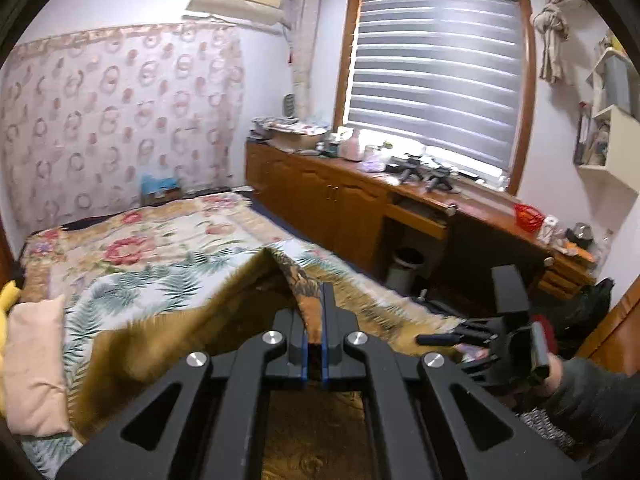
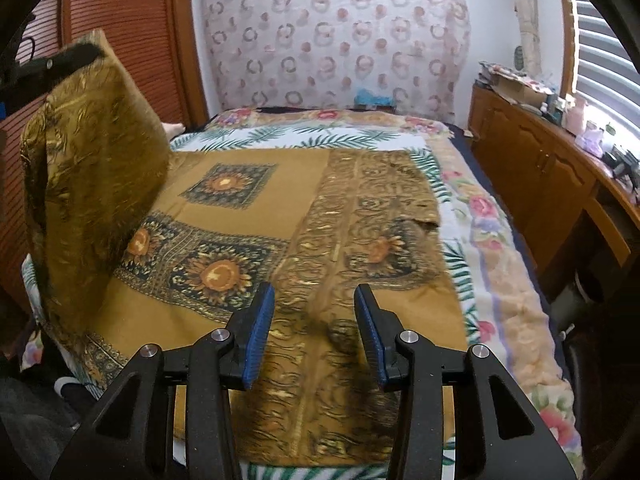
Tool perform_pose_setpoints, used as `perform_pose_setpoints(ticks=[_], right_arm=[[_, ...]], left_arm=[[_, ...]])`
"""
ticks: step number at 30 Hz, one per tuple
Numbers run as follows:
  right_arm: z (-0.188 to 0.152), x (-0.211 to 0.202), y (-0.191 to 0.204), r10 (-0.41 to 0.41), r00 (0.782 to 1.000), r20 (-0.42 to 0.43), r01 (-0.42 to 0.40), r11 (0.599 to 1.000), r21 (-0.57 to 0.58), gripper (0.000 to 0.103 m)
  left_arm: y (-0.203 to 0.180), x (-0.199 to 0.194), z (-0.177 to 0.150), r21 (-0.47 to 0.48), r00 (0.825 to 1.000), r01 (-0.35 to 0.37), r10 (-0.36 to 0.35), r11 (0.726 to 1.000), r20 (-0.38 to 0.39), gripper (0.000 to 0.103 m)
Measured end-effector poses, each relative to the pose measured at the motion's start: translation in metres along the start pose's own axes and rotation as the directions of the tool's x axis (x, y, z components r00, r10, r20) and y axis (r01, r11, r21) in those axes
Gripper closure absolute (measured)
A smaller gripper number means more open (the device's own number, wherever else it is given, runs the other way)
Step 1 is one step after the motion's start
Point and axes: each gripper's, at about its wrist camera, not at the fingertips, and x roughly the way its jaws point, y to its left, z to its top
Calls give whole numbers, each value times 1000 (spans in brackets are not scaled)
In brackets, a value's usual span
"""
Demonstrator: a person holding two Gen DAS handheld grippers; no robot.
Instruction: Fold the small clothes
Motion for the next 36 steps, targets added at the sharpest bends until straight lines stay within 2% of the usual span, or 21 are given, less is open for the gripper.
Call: perform_pose_setpoints(ticks=[3, 8, 12, 15, 20, 24, 31, 36], right_arm=[[0, -5, -6, -2, 1000, 7, 1, 1000, 14, 61], [-1, -7, -9, 1, 1000, 10, -1, 1000, 19, 61], [2, -4, -5, 16, 1000, 11, -17, 1000, 19, 61], [9, 1, 3, 24, 1000, 10, -24, 1000, -2, 61], [22, 23, 17, 28, 999, -29, -31, 996, -83, 53], [31, 48, 30, 3, 996, -86, -17, 987, -163, 52], [46, 79, 37, -23, 991, -133, -9, 972, -236, 52], [53, 94, 43, 23, 983, -184, -71, 964, -257, 52]], left_arm=[[-3, 12, -5, -4, 999, 7, -8, 1000, -47, 97], [-2, 24, -22, 13, 993, -20, 22, 1000, -114, 64], [5, 20, -36, 2, 991, -45, 45, 999, -128, 58], [18, 11, -48, -17, 989, -73, 70, 997, -133, 46], [35, 5, -74, -41, 980, -121, 112, 992, -167, 44], [52, 2, -96, -75, 970, -158, 141, 985, -196, 43], [68, -6, -122, -120, 962, -194, 165, 974, -218, 43], [75, -13, -126, -138, 960, -210, 178, 968, -216, 43]])
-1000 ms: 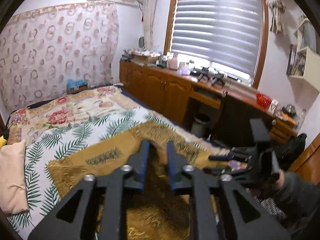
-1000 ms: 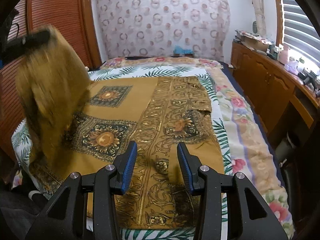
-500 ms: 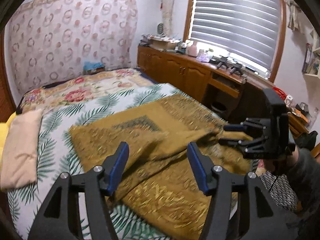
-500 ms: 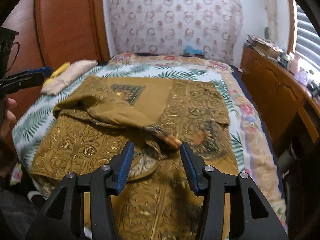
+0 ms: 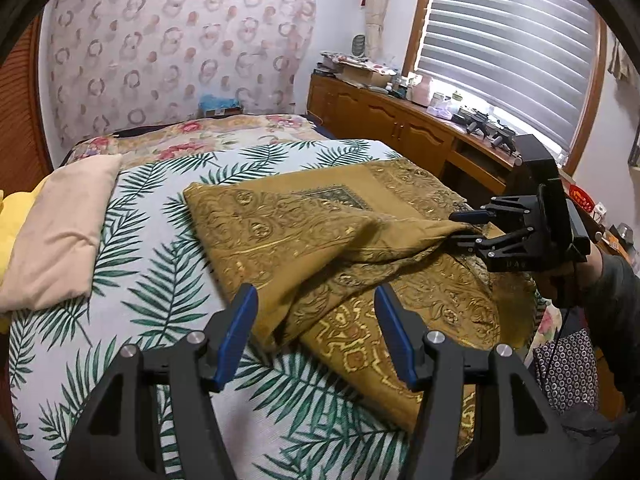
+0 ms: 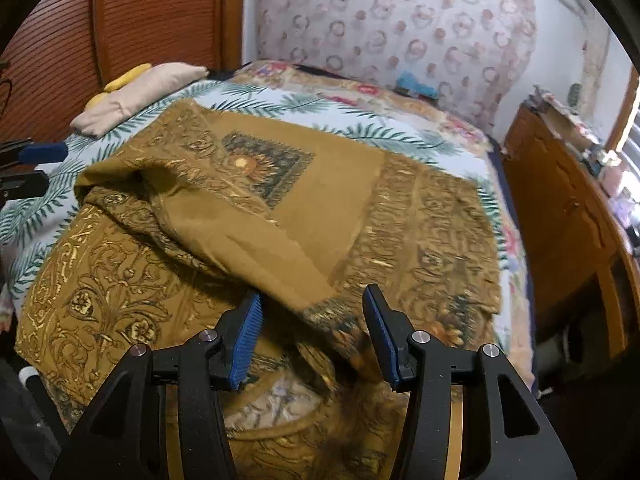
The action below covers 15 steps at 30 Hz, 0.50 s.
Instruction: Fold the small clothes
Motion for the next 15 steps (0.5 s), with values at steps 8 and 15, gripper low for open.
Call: perform_pose_setpoints(ticks=[8, 15], right_arm=[[3, 11, 2, 49, 999, -12, -49, 999, -3, 71], [4, -16, 12, 38, 998, 53, -36, 998, -43, 98]], left_arm=[[4, -4, -2, -10, 1000, -17, 17, 1000, 10, 43], [6, -5, -2, -10, 1000, -17, 17, 1000, 12, 43]])
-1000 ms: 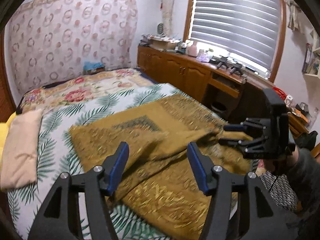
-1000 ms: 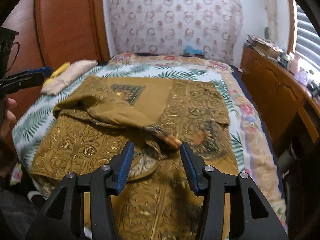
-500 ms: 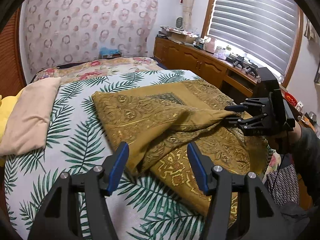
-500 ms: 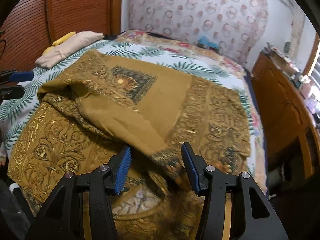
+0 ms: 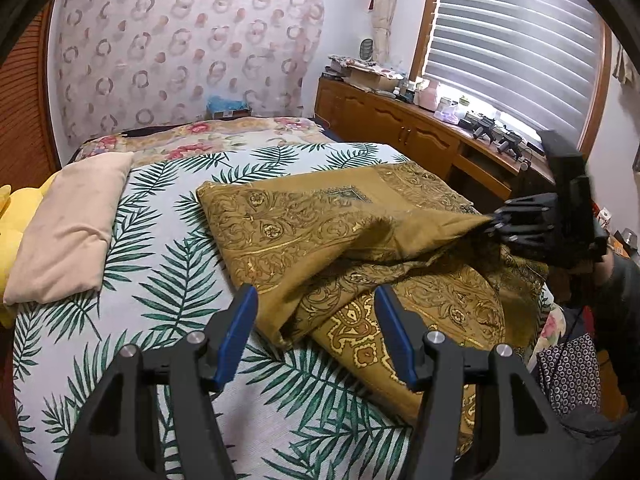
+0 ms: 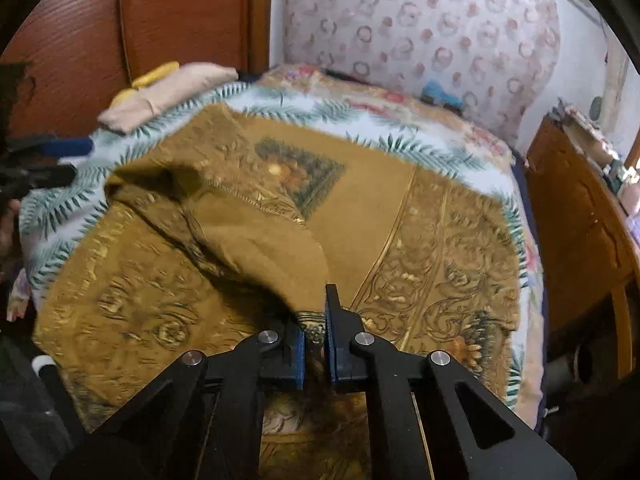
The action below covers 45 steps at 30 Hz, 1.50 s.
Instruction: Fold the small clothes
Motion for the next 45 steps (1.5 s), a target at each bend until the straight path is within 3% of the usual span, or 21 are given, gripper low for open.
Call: perform_pose_setpoints(ticks=[4, 13, 19, 25, 30, 34, 40, 45], right_arm=[[-2, -41, 4, -3, 997, 83, 1, 1000, 23, 98], [-21, -79, -7, -58, 992, 111, 53, 997, 50, 98], [-54, -87, -34, -130, 989, 67, 121, 985, 122, 98], [-81, -78, -50, -128, 992, 17, 123, 974, 189, 98], [-88, -72, -45, -137, 990, -11, 137, 971, 194, 80], [-77, -86, -35, -123, 992, 36, 115, 979, 170, 62], [-52, -89, -20, -81, 992, 96, 70, 992, 110, 51], [-7, -54, 4, 3, 991, 133, -10, 998, 55, 48]], left_arm=[[-5, 1, 0, 20, 1000, 4, -3, 1000, -6, 43], [-15, -3, 4, 35, 1000, 12, -12, 999, 7, 43], [-24, -4, 9, 50, 1000, 21, -22, 999, 17, 43], [-33, 0, 9, 68, 1000, 27, -28, 997, 11, 43], [-35, 0, 9, 69, 1000, 27, -27, 997, 10, 43], [-36, 0, 8, 65, 1000, 25, -26, 998, 16, 43], [-35, -2, 6, 62, 999, 28, -29, 998, 15, 43], [-31, -3, 5, 53, 1000, 23, -24, 998, 11, 43]])
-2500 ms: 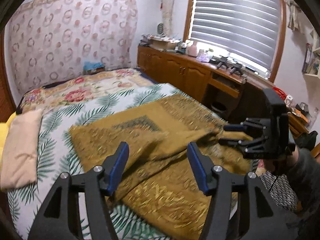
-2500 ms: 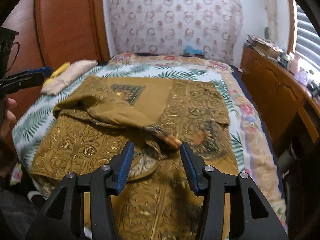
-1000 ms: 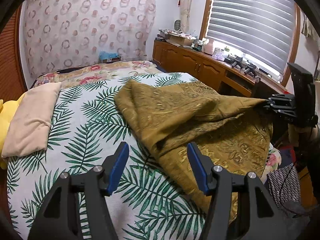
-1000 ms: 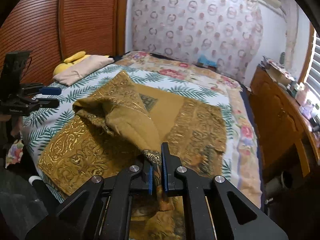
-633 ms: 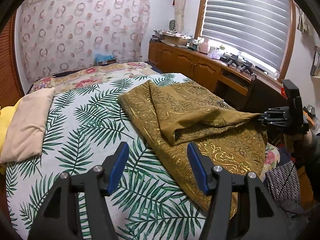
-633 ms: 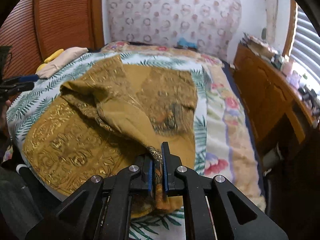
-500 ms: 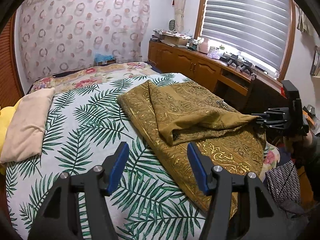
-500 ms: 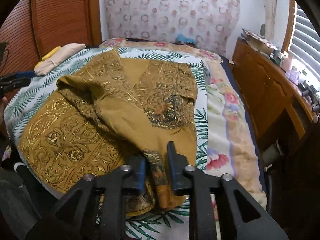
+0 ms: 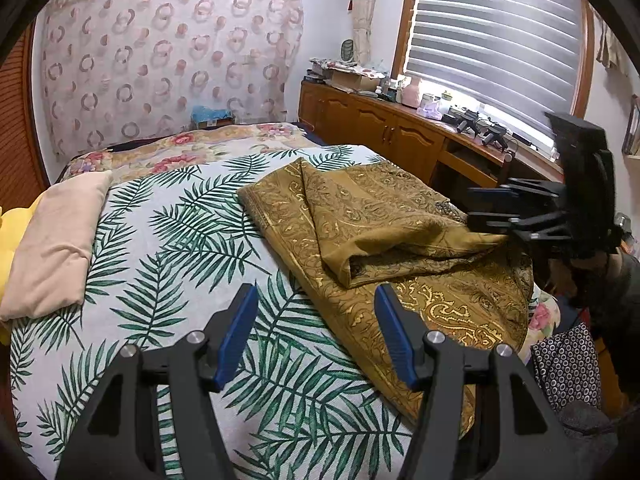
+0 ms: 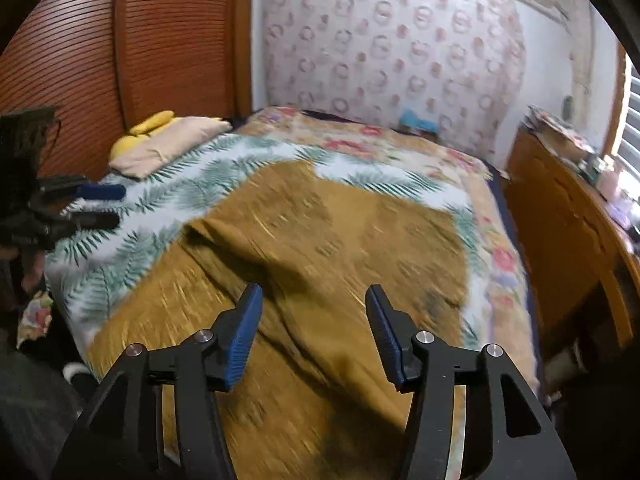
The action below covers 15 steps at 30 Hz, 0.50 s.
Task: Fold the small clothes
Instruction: 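Grasp the folded shirt edge with the right gripper and tug it, then grasp the shirt edge again with the right gripper and smooth it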
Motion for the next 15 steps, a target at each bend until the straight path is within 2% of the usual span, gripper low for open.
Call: perform_pose_setpoints(ticks=[7, 10, 13, 15], right_arm=[[25, 63, 44, 119, 989, -85, -127, 987, -95, 49], [30, 80, 59, 147, 982, -115, -161, 979, -124, 58], [33, 94, 70, 128, 982, -138, -150, 976, -160, 60], [34, 104, 74, 114, 981, -160, -142, 974, -176, 70]], left_arm=[[6, -2, -4, -16, 1000, -6, 6, 1000, 1, 43], [10, -4, -7, -26, 1000, -8, 9, 1000, 3, 43], [15, -6, -9, -38, 1000, -14, 14, 999, 3, 43], [19, -7, -11, -46, 1000, -17, 17, 999, 5, 43]])
